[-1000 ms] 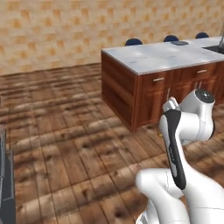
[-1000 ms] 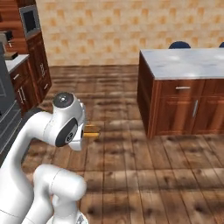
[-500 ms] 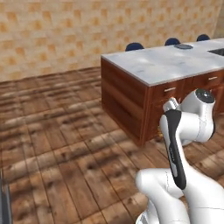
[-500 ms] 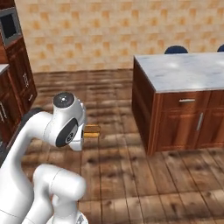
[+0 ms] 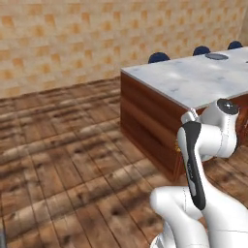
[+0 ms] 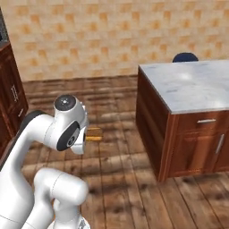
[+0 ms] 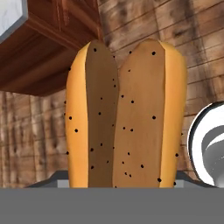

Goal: Move the hot dog bun to the plate on the dining table and place the condiment next to that plate. Then navigate to the fridge and take the sausage and place it on the plate as well.

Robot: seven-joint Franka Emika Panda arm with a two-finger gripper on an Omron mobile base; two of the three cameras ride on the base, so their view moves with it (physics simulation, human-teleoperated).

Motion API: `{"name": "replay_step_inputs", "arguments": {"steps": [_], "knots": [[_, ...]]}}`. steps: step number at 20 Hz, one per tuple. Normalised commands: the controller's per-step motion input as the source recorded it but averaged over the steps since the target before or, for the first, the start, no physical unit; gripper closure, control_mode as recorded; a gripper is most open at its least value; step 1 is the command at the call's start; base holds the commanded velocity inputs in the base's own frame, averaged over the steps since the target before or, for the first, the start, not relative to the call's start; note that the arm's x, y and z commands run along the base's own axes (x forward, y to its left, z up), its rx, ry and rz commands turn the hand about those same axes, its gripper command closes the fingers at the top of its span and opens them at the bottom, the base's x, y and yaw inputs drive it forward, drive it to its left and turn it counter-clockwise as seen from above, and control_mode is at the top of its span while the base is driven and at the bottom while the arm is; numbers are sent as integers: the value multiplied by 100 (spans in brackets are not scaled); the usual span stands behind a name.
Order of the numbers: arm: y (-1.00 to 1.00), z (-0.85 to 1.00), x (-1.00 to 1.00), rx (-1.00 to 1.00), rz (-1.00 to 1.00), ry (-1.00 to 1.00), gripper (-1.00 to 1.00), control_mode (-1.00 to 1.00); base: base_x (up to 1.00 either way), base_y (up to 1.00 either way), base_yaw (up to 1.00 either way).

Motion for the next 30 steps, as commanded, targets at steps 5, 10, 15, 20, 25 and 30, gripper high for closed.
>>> {"name": "replay_step_inputs", "arguments": {"steps": [5, 10, 15, 20, 25, 30], "knots": [[0, 0, 0, 0, 0, 0, 100, 100, 100, 24, 0], [0, 0, 0, 0, 0, 0, 100, 100, 100, 39, -1], [0, 0, 0, 0, 0, 0, 100, 100, 100, 55, -8], [0, 0, 0, 0, 0, 0, 100, 100, 100, 67, -15], [0, 0, 0, 0, 0, 0, 100, 100, 100, 68, -22], [0, 0, 0, 0, 0, 0, 100, 100, 100, 82, -30]]}}
